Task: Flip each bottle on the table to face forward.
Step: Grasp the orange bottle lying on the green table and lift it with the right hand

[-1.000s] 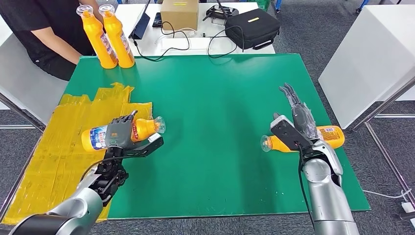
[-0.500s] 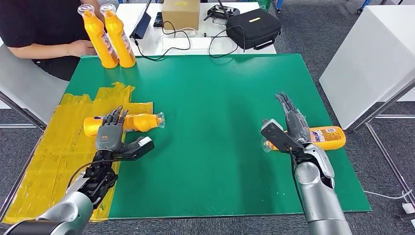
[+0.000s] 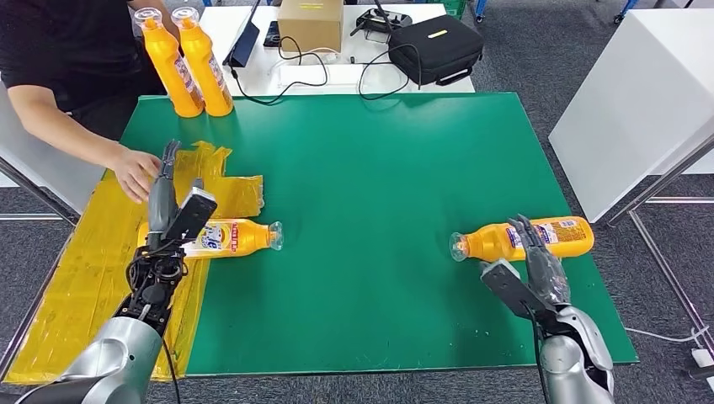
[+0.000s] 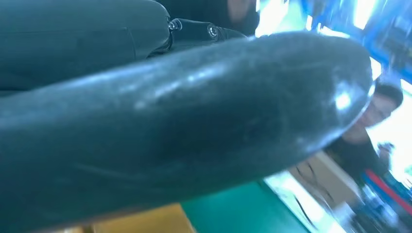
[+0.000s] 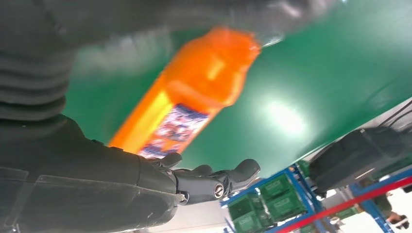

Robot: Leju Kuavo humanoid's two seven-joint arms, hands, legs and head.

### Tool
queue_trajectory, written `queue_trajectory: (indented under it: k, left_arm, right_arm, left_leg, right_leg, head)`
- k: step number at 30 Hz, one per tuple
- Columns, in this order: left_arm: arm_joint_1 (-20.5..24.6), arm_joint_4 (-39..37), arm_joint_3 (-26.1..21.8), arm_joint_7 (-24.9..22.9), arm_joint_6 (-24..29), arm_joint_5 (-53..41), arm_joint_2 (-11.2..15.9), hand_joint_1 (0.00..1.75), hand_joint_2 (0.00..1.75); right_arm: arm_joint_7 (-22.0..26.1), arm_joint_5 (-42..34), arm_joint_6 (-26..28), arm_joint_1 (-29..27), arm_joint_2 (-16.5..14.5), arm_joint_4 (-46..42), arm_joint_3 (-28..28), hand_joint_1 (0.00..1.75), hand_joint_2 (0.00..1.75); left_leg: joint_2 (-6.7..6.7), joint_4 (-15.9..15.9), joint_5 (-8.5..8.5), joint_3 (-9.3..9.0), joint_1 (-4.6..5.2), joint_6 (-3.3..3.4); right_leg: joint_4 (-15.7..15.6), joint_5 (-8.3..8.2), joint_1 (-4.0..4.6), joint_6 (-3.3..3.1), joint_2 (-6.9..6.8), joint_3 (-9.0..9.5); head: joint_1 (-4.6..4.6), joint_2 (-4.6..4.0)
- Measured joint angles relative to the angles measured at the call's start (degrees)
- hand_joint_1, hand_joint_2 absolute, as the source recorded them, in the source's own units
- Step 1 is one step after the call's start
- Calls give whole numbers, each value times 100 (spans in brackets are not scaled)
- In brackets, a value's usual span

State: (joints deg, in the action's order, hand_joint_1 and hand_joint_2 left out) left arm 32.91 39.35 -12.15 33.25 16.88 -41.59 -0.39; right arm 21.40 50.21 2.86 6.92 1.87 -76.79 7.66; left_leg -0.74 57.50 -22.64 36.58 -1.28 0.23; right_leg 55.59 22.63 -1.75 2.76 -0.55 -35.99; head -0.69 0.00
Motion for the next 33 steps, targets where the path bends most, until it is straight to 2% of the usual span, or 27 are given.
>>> queue_trajectory:
  k: [2, 6, 14, 18, 20, 24, 25, 29, 33]
  left_arm:
    - [36, 27, -38, 23, -688, 427, -25, 0, 0]
    - [66, 23, -58, 68, -1330, 1052, -98, 0, 0]
    - [63, 70, -74, 154, -1763, 1548, -180, 0, 0]
    - [74, 93, -165, 249, -2533, 2257, -231, 0, 0]
    - [100, 91, -201, 273, -2711, 2447, -254, 0, 0]
    - [205, 76, -208, 330, -2916, 2654, -304, 0, 0]
    - [231, 75, -204, 330, -2995, 2715, -317, 0, 0]
    - [288, 79, -159, 316, -3299, 2932, -357, 0, 0]
    - [291, 80, -83, 334, -3325, 2988, -379, 0, 0]
  right_arm:
    - [149, -56, -17, -118, 25, -67, 206, 0, 175]
    - [324, 53, -52, -256, 49, -177, 533, 0, 175]
    - [171, 372, -89, -262, -59, -522, 608, 0, 175]
    - [190, 382, -83, -304, -142, -753, 672, 0, 175]
    - [231, 347, -95, -329, -180, -863, 724, 0, 175]
    - [514, 20, -249, -331, -258, -1079, 903, 0, 0]
    - [624, -46, -241, -316, -286, -1138, 955, 0, 0]
    - [785, -7, -269, -215, -395, -1321, 1125, 0, 175]
    - [774, 177, -310, -190, -398, -1334, 1278, 0, 175]
  left_leg:
    - [2, 0, 1, 0, 0, 0]
    - [-3, 0, 1, 1, 2, 1]
    - [-4, -1, 2, -1, 0, 1]
    - [-3, -1, 2, -1, 1, 1]
    - [-3, 0, 2, -1, 2, 1]
    - [-3, 0, 2, 0, 3, 1]
    - [-3, 0, 2, 0, 3, 1]
    - [-4, 0, 2, -3, 1, 1]
    - [-3, 0, 2, -2, 2, 1]
  right_leg:
    - [0, 0, 0, 0, -1, 2]
    - [1, -2, -2, 0, 2, 4]
    - [2, -3, 1, 0, 2, 3]
    - [1, -2, -1, -1, 2, 3]
    - [1, -2, -2, 0, 2, 3]
    - [1, -3, -2, 0, 2, 3]
    - [1, -3, -2, 0, 2, 3]
    - [1, -3, -1, -1, 2, 4]
    - [1, -3, -1, 0, 2, 4]
  head:
    - [-1, 0]
    - [1, 0]
    - [-1, 0]
    - [1, 0]
    - [1, 0]
    - [0, 0]
    - [-1, 0]
    - [0, 0]
    - [0, 0]
